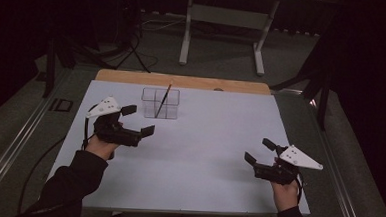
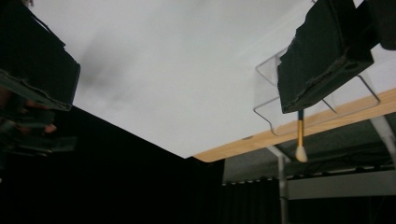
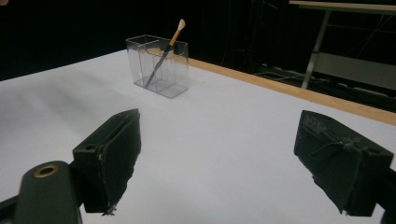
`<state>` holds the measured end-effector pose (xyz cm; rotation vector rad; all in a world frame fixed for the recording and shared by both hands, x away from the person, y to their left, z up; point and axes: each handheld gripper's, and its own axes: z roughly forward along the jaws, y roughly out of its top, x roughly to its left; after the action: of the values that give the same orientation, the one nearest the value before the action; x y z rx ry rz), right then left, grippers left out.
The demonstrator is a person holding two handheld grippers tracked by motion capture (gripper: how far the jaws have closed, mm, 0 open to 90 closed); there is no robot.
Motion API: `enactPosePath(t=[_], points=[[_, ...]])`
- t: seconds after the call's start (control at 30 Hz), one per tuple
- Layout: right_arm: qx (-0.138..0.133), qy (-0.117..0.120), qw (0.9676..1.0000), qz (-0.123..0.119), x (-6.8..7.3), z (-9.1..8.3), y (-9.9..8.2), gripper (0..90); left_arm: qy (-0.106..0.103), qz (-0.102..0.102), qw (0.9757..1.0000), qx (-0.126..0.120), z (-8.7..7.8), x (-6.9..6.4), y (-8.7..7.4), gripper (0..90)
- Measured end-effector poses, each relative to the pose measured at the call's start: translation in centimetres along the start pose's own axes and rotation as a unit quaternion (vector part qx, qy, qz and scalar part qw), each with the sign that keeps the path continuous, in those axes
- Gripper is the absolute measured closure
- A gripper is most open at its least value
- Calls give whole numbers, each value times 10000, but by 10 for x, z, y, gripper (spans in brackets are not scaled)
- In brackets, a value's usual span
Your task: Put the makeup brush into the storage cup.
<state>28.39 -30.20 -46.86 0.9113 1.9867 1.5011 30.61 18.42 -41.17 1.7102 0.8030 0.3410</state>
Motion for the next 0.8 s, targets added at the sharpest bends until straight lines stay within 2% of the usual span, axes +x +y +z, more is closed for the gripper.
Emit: enactPosePath(t=[0.07,0.17,0.53,0.63,0.73,0.8], points=[[-3,3,10000,-9,0,0,0,144,-99,13,9999,-74,-2,-3,-5,0],[1,4,10000,-11,1,0,0,144,-170,32,9998,-59,-3,-8,-13,0],[4,7,10000,-10,1,0,0,144,-310,11,9995,-26,-5,-17,-49,0],[5,11,10000,-19,1,1,0,144,-346,65,9994,-13,-6,-19,-59,0],[7,9,10000,-16,1,1,0,144,-387,73,9992,46,-5,-20,-65,0],[15,10,10000,-22,1,1,0,144,-439,115,9989,133,-3,-23,-76,0]])
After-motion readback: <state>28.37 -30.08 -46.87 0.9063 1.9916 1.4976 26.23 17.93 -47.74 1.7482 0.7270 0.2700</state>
